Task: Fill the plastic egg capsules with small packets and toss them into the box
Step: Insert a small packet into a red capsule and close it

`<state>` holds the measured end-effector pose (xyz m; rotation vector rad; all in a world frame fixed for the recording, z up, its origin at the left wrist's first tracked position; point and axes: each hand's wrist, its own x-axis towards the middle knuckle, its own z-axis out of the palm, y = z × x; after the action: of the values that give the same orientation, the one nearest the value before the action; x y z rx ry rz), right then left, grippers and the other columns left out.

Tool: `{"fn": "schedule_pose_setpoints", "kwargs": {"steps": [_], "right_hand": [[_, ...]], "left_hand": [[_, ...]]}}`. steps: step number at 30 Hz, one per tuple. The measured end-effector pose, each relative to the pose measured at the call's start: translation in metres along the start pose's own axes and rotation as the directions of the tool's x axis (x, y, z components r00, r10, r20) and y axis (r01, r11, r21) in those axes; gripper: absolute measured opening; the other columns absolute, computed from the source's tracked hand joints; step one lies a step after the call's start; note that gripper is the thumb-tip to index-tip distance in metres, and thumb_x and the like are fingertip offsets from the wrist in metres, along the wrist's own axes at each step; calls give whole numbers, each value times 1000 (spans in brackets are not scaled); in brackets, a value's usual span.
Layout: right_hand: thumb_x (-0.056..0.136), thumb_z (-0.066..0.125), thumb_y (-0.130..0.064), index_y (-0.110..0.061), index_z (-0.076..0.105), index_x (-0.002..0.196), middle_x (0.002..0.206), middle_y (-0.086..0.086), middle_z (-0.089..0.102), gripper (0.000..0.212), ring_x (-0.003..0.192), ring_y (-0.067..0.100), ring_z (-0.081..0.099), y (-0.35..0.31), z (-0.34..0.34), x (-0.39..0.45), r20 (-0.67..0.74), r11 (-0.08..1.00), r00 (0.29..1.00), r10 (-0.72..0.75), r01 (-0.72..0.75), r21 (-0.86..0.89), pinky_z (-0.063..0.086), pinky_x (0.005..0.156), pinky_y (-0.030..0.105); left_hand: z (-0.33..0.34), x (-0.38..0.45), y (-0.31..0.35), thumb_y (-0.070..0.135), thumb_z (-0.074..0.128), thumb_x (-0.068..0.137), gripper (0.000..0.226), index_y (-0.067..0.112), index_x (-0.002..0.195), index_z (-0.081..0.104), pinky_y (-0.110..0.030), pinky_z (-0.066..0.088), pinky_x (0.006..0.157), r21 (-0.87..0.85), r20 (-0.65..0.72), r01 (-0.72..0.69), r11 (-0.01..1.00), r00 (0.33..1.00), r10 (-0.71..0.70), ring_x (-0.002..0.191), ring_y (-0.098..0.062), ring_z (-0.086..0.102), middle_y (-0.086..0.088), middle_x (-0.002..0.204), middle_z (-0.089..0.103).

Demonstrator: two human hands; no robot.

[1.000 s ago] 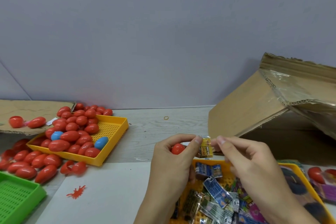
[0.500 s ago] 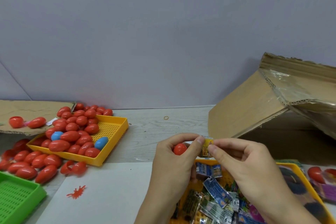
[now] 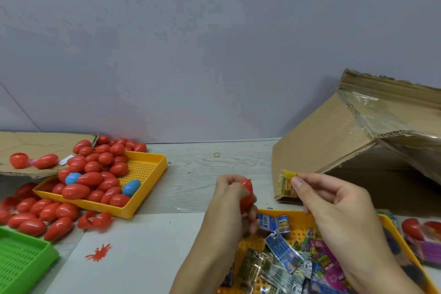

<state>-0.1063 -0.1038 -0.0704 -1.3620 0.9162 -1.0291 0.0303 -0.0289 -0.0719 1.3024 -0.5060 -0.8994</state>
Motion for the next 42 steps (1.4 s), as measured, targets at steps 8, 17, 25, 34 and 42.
{"fn": "schedule_pose_setpoints", "kwargs": {"steps": [8, 17, 25, 34, 42], "right_hand": [[82, 71, -29, -30, 71, 87, 78, -15, 75, 6, 73, -5, 68, 1, 0, 1, 16, 999, 1000, -16, 17, -39, 49, 66, 21], [81, 71, -30, -30, 72, 84, 75, -15, 74, 4, 71, -5, 68, 1, 0, 0, 58, 998, 998, -33, 36, -60, 50, 57, 13], [68, 68, -43, -29, 74, 82, 74, -15, 74, 21, 72, -5, 68, -2, 2, -2, 67, 999, 997, -25, 26, -21, 49, 65, 21], [65, 68, -38, -25, 74, 84, 69, -9, 73, 24, 60, -2, 65, -6, 0, -1, 91, 995, 995, -44, 35, 92, 45, 49, 8], [65, 70, -36, -24, 76, 81, 70, -7, 74, 21, 61, -3, 65, -8, 1, -3, 127, 994, 987, -97, 89, 69, 47, 54, 10]], "left_hand": [[2, -9, 5, 23, 67, 92, 15, 23, 106, 71, -24, 54, 59, 195, 135, -169, 966, 980, 144, 69, -16, 69, -5, 88, 74], [1, -11, 5, 22, 71, 88, 14, 21, 102, 72, -21, 55, 63, 246, 127, -198, 949, 977, 171, 72, -16, 72, 0, 93, 74], [-2, -12, 4, 13, 75, 86, 30, 30, 110, 71, -18, 56, 65, 266, 173, -194, 944, 973, 151, 83, -16, 74, 6, 99, 73], [0, -9, 6, 35, 59, 93, 21, 21, 102, 71, -23, 52, 59, 263, 212, -227, 938, 962, 173, 62, -18, 63, -10, 77, 73], [1, -9, 5, 49, 54, 85, 42, 13, 99, 71, -23, 49, 56, 247, 213, -167, 955, 970, 114, 56, -15, 59, -11, 67, 69]]}}
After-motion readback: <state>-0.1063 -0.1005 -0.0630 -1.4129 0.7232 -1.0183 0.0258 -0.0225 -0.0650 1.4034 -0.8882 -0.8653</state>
